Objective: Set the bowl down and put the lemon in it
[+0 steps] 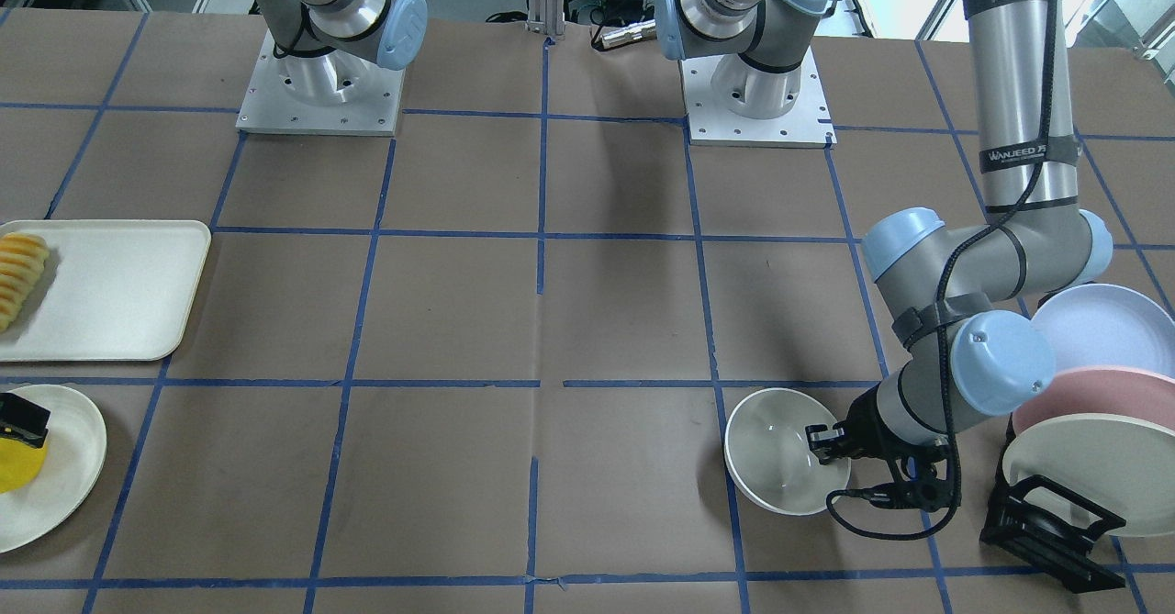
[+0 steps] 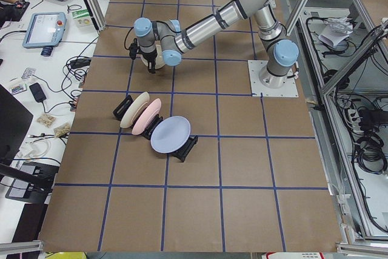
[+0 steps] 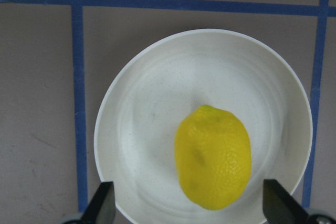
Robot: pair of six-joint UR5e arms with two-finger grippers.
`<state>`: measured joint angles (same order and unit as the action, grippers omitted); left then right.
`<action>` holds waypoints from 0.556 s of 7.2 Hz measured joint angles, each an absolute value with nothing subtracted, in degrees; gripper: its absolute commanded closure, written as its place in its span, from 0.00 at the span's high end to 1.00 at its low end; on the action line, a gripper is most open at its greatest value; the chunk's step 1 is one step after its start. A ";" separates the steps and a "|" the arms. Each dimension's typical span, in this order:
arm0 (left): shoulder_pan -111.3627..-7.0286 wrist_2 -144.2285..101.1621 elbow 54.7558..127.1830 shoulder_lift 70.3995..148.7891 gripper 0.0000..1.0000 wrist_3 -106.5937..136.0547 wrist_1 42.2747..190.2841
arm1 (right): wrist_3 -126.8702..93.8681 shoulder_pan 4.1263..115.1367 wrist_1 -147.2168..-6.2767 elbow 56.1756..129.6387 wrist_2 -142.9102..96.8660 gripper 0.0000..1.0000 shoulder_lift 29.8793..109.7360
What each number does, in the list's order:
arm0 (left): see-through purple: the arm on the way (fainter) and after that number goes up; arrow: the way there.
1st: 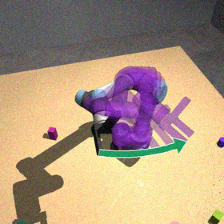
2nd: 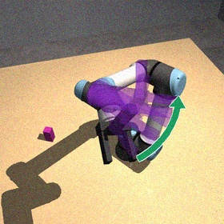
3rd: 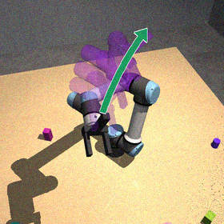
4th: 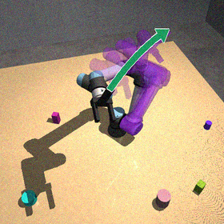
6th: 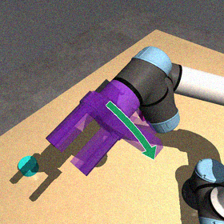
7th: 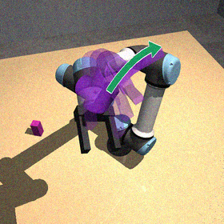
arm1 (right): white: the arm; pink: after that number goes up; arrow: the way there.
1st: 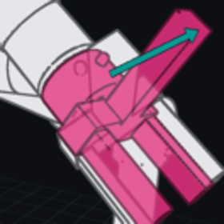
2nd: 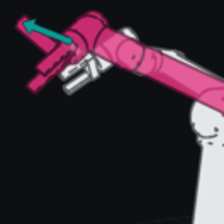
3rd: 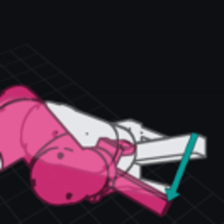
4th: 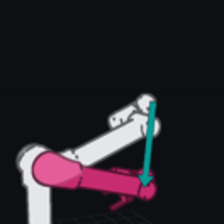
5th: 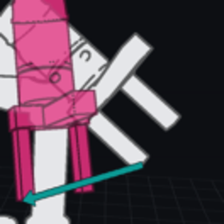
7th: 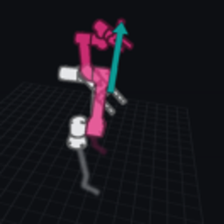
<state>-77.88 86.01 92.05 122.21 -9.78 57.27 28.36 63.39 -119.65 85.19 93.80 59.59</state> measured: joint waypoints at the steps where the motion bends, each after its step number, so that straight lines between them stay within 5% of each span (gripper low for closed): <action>1: -77.38 85.78 92.04 122.05 0.00 -9.78 57.58 | 29.33 62.41 -121.48 85.27 93.61 1.00 58.49; 4: -77.81 83.56 91.56 119.64 0.00 -8.72 61.30 | 31.21 61.47 -123.54 85.44 93.20 1.00 56.07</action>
